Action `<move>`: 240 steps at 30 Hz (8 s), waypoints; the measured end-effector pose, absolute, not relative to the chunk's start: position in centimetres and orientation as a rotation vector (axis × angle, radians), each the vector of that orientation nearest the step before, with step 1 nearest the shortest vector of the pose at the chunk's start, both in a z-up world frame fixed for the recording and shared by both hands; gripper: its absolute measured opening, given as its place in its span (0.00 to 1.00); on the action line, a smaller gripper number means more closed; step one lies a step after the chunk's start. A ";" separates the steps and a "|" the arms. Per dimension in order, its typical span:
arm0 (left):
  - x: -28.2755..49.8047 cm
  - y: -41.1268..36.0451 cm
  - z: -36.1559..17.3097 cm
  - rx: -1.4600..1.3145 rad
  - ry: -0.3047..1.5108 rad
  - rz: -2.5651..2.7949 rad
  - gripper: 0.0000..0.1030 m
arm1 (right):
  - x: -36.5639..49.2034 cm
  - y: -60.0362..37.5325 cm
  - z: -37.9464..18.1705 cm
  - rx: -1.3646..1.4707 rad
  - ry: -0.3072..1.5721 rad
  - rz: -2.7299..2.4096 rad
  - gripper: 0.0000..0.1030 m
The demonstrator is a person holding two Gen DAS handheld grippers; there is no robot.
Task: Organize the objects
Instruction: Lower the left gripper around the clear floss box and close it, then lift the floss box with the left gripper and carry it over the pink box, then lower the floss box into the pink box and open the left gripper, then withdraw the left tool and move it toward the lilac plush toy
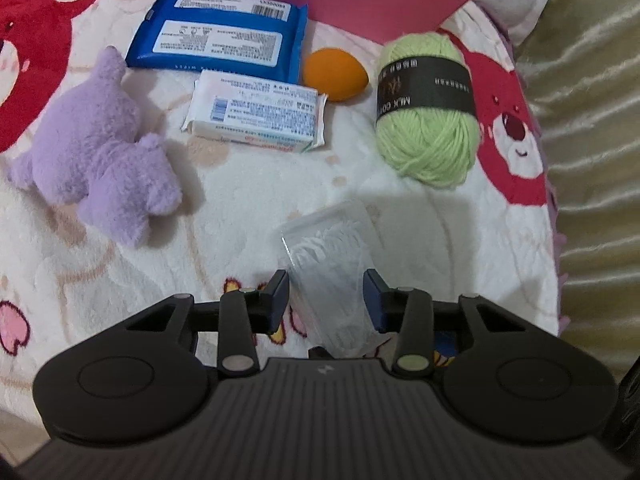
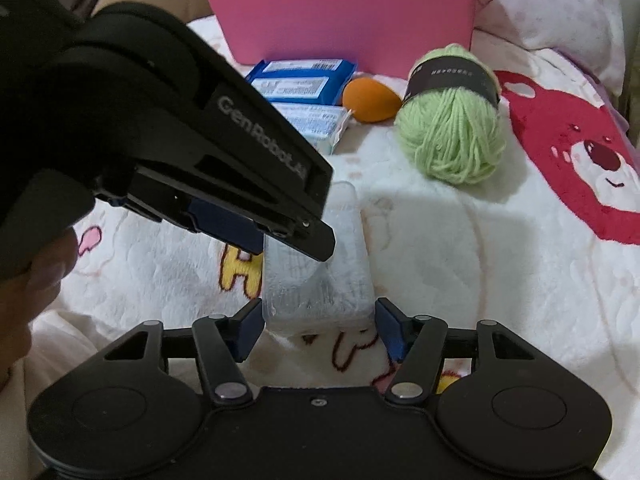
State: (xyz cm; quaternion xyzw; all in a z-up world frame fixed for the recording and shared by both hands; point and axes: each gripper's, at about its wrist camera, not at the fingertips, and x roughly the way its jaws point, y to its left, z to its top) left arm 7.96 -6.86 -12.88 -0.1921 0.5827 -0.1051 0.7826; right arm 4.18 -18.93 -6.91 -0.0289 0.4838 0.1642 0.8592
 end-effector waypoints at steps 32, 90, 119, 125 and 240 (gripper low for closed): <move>8.5 -4.4 -12.8 -0.367 1.202 -0.192 0.33 | 6.3 -16.0 -7.5 -0.023 1.013 0.399 0.64; 7.3 -4.2 -13.0 -0.371 1.222 -0.132 0.38 | 7.3 -14.3 -7.5 -0.025 1.038 0.408 0.66; 11.4 -2.1 1.3 -0.354 1.103 -0.279 0.38 | 11.8 -16.5 6.7 -0.002 0.937 0.498 0.65; 15.8 -1.5 4.6 -0.319 1.084 -0.249 0.39 | 15.9 -15.5 9.3 0.008 0.901 0.486 0.65; 13.3 4.0 9.3 0.075 0.900 -0.324 0.57 | 14.5 -16.0 13.2 0.042 0.865 0.238 0.88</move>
